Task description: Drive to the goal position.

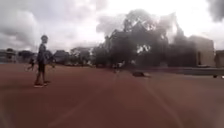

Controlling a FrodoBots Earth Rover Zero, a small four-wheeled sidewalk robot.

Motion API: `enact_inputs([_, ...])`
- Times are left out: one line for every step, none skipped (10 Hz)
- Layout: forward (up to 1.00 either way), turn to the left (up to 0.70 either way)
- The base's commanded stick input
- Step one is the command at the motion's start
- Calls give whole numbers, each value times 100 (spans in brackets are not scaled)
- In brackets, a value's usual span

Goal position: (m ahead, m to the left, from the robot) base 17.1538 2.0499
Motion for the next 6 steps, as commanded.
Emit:
enact_inputs([85,0])
enact_inputs([85,0])
enact_inputs([85,0])
enact_inputs([85,0])
enact_inputs([85,0])
enact_inputs([85,0])
